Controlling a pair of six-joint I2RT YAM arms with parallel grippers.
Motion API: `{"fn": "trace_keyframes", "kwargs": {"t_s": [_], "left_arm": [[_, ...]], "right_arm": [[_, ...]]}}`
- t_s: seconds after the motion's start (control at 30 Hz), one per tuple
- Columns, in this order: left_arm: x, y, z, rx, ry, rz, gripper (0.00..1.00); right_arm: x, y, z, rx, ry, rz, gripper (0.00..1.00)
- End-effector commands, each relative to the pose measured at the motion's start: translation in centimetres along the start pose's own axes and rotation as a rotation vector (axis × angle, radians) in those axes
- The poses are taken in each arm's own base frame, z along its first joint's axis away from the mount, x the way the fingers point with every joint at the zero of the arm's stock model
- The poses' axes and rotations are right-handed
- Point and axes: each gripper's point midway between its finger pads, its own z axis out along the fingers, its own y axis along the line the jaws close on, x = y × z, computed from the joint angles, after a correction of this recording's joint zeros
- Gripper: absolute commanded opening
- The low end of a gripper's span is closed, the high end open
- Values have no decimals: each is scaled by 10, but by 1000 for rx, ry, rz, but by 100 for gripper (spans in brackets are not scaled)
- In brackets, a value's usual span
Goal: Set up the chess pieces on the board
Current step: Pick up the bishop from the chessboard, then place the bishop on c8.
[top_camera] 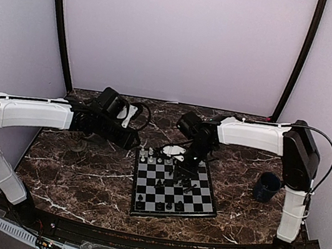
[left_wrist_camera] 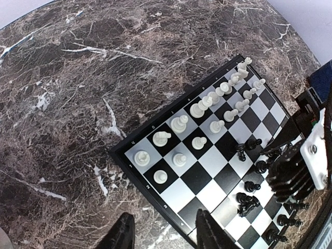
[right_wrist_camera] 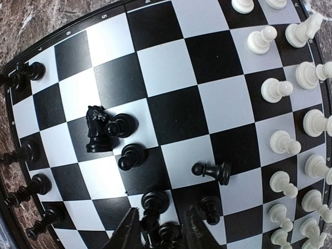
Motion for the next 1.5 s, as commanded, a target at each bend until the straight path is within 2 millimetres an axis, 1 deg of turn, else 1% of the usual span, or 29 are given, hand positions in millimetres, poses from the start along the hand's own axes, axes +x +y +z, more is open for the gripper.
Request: {"fn": "trace_keyframes", "kwargs": {"t_s": [0.0,0.1,0.17,0.3,0.43,0.6,0.77,0.87,0.93,1.07,1.2,1.27,1.3,1.33,1.47], "left_arm": [[-7,-4,-11,22,-44,-8,42],[-5,-4,-9,25,-41,-8,42],[-4,-4,-7,26,-36,-9,42],[-5,-4,-5,31,-38,-8,43],[-7,-5,-3,33,-40,-5,43],[-8,-7,0,42,-34,-4,42],[-10,-7,1,40,-35,0,42],[-11,-7,2,36,-33,4,42],[-12,-7,2,33,-33,8,42],[-15,-6,2,27,-36,12,42],[-15,-6,4,26,-33,14,42],[-15,-6,5,26,-32,13,42],[-15,-6,5,28,-30,13,42],[-15,-7,5,29,-31,14,42],[-16,-7,7,28,-26,16,42]], "right_arm": [[-8,4,0,1,9,-24,23],[-12,7,-3,-5,-4,-31,16],[-14,10,-7,-12,-16,-35,14],[-23,18,-23,-31,-59,-47,10],[-25,23,-37,-24,-85,-57,7],[-18,31,-51,-15,-97,-65,7],[-1,41,-62,9,-97,-74,6],[13,47,-64,20,-88,-83,6],[24,52,-61,21,-80,-90,6],[39,60,-57,10,-65,-93,6],[46,70,-51,-24,-68,-94,6],[46,74,-50,-30,-74,-110,7],[55,79,-43,-45,-53,-112,7],[58,82,-40,-52,-45,-119,7],[59,93,-34,-78,-38,-150,7]]}}
